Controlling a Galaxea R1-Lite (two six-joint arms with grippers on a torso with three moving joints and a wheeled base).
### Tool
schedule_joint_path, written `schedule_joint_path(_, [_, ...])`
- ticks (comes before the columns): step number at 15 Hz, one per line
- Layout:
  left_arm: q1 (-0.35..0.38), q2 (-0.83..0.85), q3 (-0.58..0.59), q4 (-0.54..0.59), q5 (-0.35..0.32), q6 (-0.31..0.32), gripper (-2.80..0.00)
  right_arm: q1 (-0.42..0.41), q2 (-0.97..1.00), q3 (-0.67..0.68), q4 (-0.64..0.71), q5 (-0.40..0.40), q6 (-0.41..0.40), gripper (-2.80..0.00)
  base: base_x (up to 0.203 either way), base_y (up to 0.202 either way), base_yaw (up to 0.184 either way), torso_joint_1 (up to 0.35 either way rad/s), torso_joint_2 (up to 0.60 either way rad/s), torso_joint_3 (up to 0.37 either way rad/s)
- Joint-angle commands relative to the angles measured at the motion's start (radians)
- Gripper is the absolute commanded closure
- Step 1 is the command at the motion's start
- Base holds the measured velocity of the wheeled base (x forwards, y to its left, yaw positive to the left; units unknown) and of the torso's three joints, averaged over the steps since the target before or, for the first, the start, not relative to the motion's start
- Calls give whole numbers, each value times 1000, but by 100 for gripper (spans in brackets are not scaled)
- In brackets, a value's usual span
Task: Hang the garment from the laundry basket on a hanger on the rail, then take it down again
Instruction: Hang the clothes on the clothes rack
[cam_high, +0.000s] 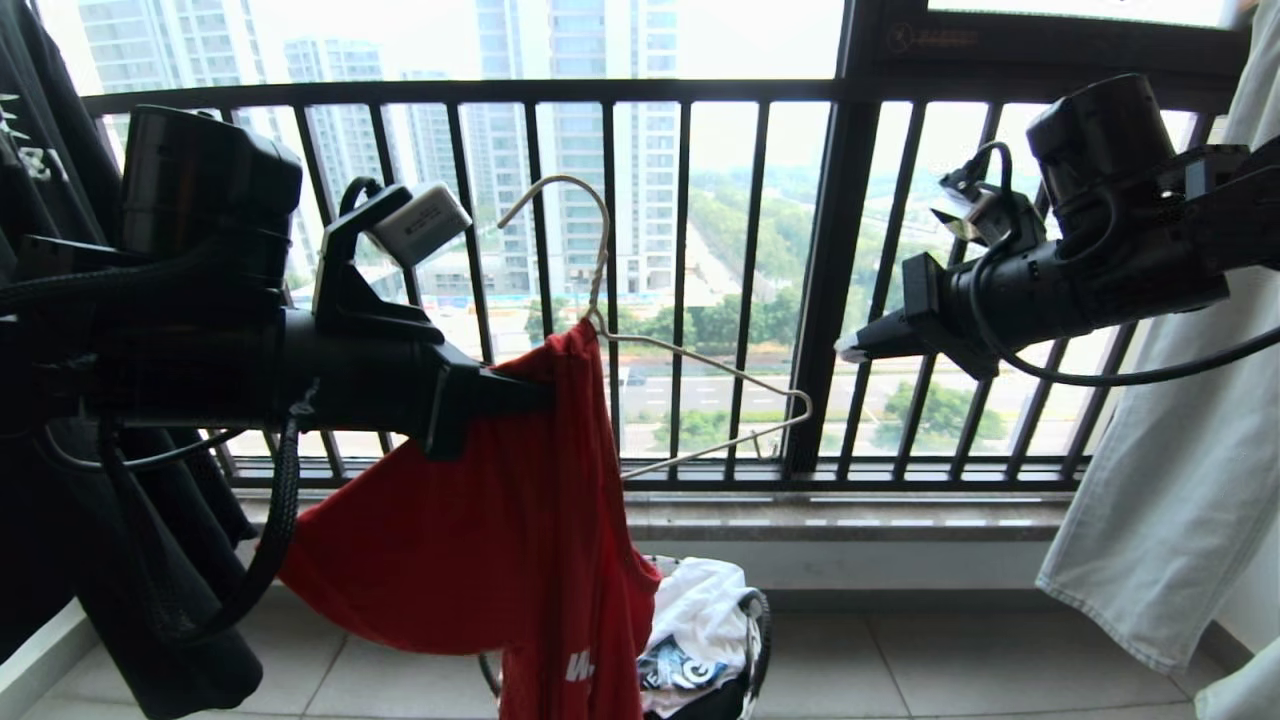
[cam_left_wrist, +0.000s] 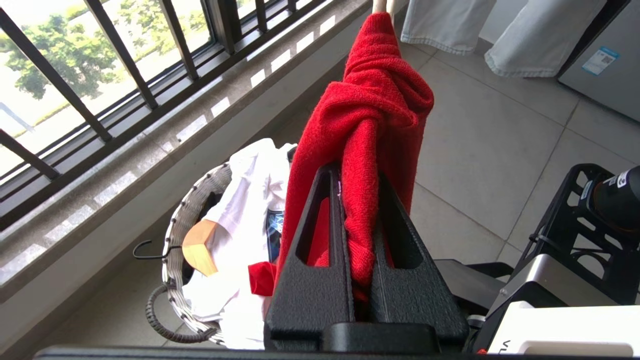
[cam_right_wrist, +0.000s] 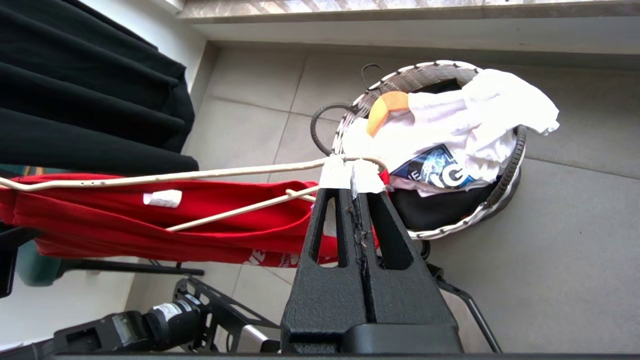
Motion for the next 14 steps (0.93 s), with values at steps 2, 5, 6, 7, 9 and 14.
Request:
schedule_joint_path(2, [5, 3, -15, 1, 5, -5, 0, 47, 5, 39, 29, 0, -19, 0, 0, 0, 0, 0, 0, 0])
schedule_joint_path(5, [25, -8, -35, 1, 31, -15, 0, 104, -44, 81, 121, 1, -145, 0, 0, 0, 0, 0, 0, 0])
schedule_joint_path(6, [27, -15, -42, -1, 32, -37, 0, 123, -63, 104, 152, 1, -210, 0, 0, 0, 0, 0, 0, 0])
schedule_joint_path(7, [27, -25, -55, -1, 32, -78, 0, 147, -76, 130, 174, 2, -260, 0, 0, 0, 0, 0, 0, 0])
schedule_joint_path(9, [28, -44, -65, -1, 32, -110, 0, 199, -75, 162, 177, 3, -283, 0, 0, 0, 0, 0, 0, 0])
schedule_joint_path(14, [27, -96, -74, 1, 31, -163, 0, 329, 35, 221, -85, 1, -61, -280, 0, 0, 0, 0, 0, 0])
